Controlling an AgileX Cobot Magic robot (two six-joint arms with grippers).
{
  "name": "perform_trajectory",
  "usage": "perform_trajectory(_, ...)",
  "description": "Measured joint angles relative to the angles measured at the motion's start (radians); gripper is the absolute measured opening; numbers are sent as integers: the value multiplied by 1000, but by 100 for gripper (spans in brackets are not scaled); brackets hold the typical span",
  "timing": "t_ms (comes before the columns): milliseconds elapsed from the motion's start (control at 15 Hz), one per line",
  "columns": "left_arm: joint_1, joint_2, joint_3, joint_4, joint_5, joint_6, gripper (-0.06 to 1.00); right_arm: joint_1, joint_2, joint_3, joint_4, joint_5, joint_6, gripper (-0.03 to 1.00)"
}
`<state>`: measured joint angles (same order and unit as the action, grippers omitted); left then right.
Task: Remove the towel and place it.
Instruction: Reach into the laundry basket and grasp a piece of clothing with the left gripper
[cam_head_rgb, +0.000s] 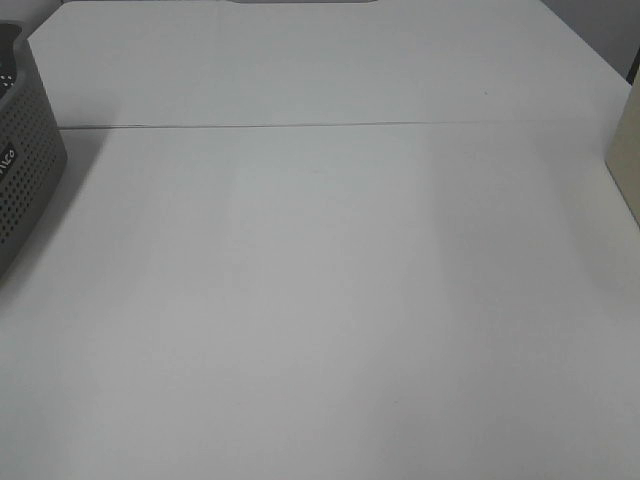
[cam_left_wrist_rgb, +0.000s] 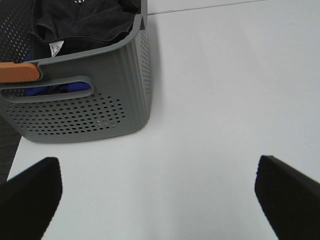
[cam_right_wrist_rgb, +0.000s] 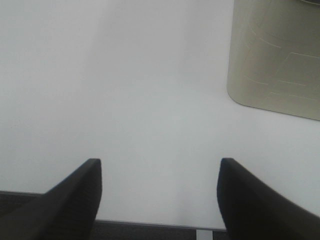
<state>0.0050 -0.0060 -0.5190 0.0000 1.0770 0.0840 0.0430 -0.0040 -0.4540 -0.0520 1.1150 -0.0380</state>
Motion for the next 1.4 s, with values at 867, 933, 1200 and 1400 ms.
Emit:
perform_trajectory(867,0,0,0,0,0,-31,99,0,0,0,0,0,0,66)
perform_trajectory(933,0,0,0,0,0,-32,99,0,0,0,0,0,0,66)
perform_trajectory(1200,0,0,0,0,0,-35,99,0,0,0,0,0,0,66)
perform_trajectory(1400,0,0,0,0,0,-35,99,0,0,0,0,0,0,66)
